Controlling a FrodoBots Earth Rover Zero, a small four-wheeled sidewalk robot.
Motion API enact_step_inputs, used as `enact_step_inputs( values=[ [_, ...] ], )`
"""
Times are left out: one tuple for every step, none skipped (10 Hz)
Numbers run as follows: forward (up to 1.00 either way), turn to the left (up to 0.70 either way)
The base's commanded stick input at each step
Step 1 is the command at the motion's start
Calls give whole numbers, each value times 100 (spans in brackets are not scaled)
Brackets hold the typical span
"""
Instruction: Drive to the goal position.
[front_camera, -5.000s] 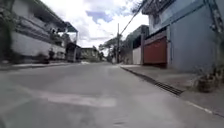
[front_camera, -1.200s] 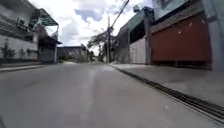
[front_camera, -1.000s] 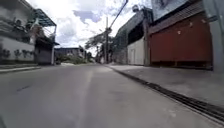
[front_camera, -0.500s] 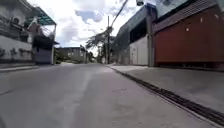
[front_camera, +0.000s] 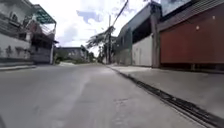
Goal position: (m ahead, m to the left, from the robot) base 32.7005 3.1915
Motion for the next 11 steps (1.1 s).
enact_step_inputs(
  values=[
    [100,0],
    [100,0],
    [100,0],
    [100,0],
    [100,0],
    [100,0],
    [100,0],
    [100,0],
    [100,0],
    [100,0],
    [100,0]
  ],
)
